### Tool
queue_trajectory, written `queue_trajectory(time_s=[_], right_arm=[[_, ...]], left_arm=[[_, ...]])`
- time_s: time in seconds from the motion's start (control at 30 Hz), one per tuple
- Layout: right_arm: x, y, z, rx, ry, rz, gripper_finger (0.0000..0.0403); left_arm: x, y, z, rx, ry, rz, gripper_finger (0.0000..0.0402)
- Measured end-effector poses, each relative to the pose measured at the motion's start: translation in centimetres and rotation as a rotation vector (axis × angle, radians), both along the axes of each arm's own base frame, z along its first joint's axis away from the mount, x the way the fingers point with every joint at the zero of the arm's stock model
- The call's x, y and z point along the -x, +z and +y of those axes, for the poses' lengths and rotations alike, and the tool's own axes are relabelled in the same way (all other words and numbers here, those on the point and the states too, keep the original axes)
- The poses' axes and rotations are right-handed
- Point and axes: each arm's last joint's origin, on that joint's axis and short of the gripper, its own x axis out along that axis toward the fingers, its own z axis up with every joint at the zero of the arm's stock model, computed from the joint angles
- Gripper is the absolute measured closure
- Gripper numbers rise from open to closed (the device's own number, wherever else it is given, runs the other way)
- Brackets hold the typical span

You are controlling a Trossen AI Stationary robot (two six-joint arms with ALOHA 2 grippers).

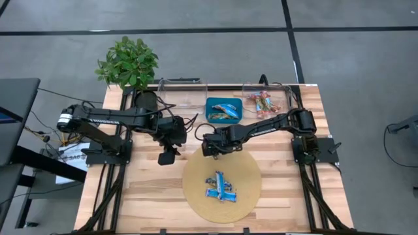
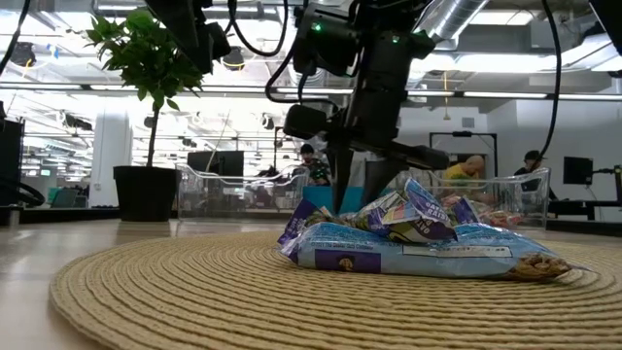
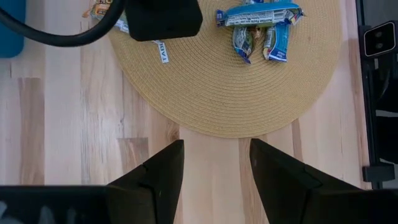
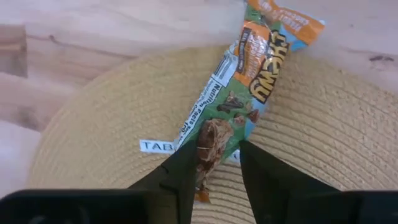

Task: Pick and place Granola Bars by type
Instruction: Put the orange granola bar into the blue bin

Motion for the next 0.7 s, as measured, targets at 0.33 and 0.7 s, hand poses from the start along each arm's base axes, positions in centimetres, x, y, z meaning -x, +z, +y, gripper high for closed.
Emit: queue_trajectory(time_s=[0.33,0.7], right_arm=[[-0.5,1.4,0.0,-0.002,-0.035,-0.062,0.0255],[0.2,1.1,0.0,-0.028,-0.145,0.005,0.0186]], left_arm=[[0.0,0.0,0.0,-0.005,0.003,0.001,0.0226],[0.2,-0.1,0.0,-0.006,0.002,0.029,0.0226]])
